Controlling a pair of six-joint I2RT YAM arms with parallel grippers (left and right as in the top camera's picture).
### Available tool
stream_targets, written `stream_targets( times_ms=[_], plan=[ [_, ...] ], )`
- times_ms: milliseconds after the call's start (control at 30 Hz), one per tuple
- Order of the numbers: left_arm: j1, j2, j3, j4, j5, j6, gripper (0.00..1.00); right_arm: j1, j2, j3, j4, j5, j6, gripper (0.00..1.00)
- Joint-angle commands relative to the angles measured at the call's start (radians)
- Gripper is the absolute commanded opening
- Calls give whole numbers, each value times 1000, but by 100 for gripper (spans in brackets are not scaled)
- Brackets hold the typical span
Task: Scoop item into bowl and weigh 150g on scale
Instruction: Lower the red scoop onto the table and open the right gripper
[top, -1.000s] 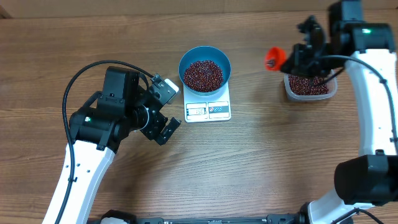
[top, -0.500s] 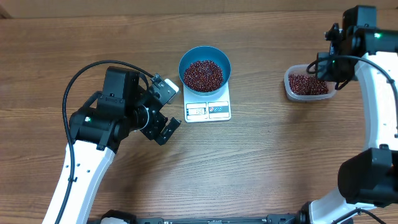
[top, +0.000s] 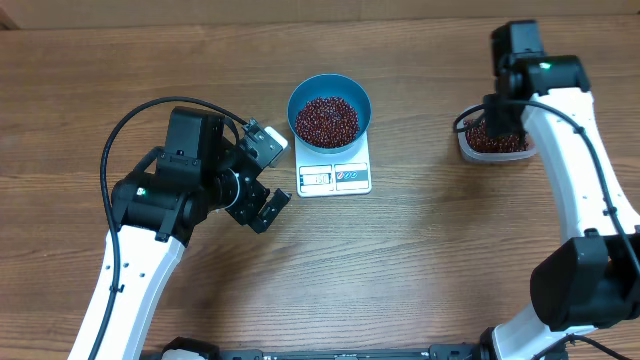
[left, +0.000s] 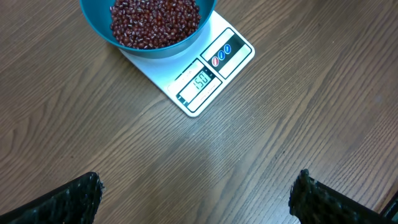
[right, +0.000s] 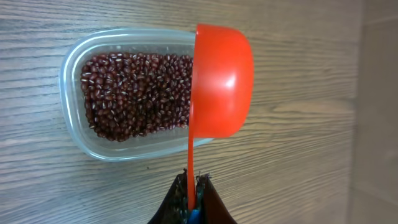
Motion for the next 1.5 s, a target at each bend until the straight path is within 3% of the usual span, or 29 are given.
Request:
stream_targets(
  times_ms=[0,267,533,633,800,1233,1467],
  plan=[
    [-2,6,26,1,1,1,100,47,-17,-1,-5,139,11,4],
    [-2,6,26,1,1,1,100,59,-70,6,-91,62,158,4],
    [-2,6,26,1,1,1,100,-26,-231,6,-216,-444,194,4],
    [-2,6,26,1,1,1,100,-121,-325,0,-232,-726,194,4],
    [-2,6,26,1,1,1,100,-190,-431,-64,-192,-931,187,4],
    [-2,6,26,1,1,1,100,-193,-582,-635,148,-1296,195,4],
    [-2,6,26,1,1,1,100,-194,-581,-858,309,-1314,221,4]
  ],
)
